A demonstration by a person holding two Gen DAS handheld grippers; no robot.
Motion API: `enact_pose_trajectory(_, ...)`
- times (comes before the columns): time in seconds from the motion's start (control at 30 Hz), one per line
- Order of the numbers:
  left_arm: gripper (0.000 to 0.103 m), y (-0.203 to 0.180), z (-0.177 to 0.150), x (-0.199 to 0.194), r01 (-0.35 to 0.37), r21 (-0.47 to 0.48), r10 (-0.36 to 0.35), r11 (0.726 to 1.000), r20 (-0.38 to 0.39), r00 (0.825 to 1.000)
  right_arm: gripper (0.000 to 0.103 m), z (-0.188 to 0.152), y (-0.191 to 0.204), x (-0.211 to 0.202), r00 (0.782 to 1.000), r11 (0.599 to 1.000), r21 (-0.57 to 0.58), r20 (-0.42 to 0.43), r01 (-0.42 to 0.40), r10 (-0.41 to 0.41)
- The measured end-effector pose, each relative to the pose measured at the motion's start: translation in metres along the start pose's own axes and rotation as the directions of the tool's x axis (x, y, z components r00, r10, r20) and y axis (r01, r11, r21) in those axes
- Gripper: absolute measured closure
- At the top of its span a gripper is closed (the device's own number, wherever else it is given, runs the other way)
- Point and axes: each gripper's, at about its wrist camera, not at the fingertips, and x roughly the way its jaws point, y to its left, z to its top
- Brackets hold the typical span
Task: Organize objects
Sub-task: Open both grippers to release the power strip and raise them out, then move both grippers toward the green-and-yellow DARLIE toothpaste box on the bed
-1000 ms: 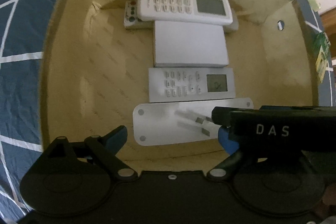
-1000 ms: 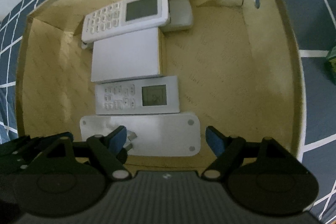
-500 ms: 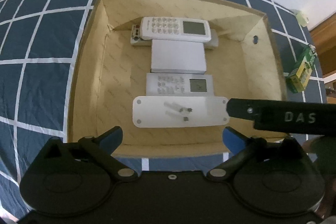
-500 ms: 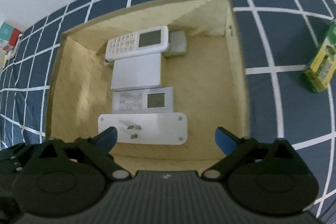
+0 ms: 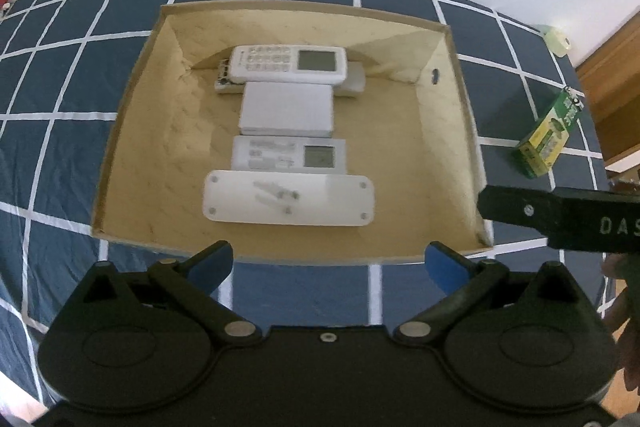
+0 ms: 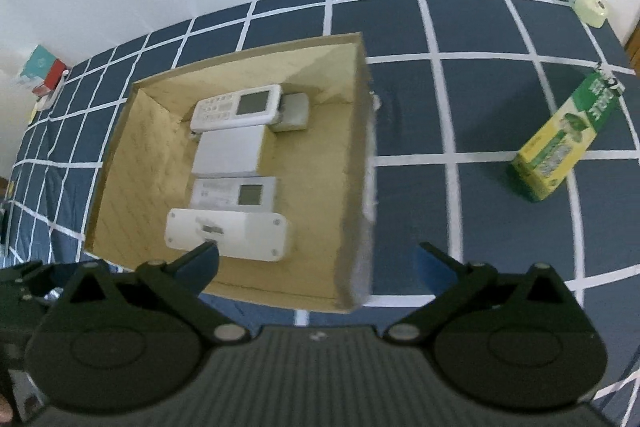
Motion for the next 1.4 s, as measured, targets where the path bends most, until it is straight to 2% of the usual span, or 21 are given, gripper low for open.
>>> enact_pose_trajectory(0.27, 0.0, -0.071, -0.012, 0.0, -0.042, -0.033, 0.043, 0.999, 0.023, 0.999, 0.0, -0.002, -0.07, -0.035, 1.0, 0.998, -0.056, 0.0, -0.008, 0.008)
enact_pose_trajectory(0.6, 0.0, -0.157, -0.023, 0.015, -0.059, -0.088, 0.062, 0.994, 0.029, 0.998, 0.0, 0.011, -0.172, -0.068, 1.0, 0.995, -0.101, -0.004, -0.01, 0.009)
enact_pose_trajectory(0.93, 0.0, -0.205, -0.02, 0.027, -0.09, -0.162, 0.098, 0.983, 0.04, 0.994, 0.0, 0.03, -0.249, -0.082, 1.0, 0.988, -0.153, -0.017, -0.015, 0.012)
enact_pose_trajectory(1.2, 0.0, -0.231, -0.011, 0.044, -0.121, -0.21, 0.126, 0.97, 0.014, 0.992, 0.0, 0.061, -0.282, -0.079, 0.999, 0.979, -0.203, -0.035, -0.031, 0.024)
enact_pose_trajectory(1.4, 0.0, -0.244, 0.007, 0.064, -0.148, -0.238, 0.15, 0.96, -0.011, 0.989, 0.0, 0.092, -0.303, -0.058, 0.997, 0.97, -0.239, -0.067, -0.039, 0.024)
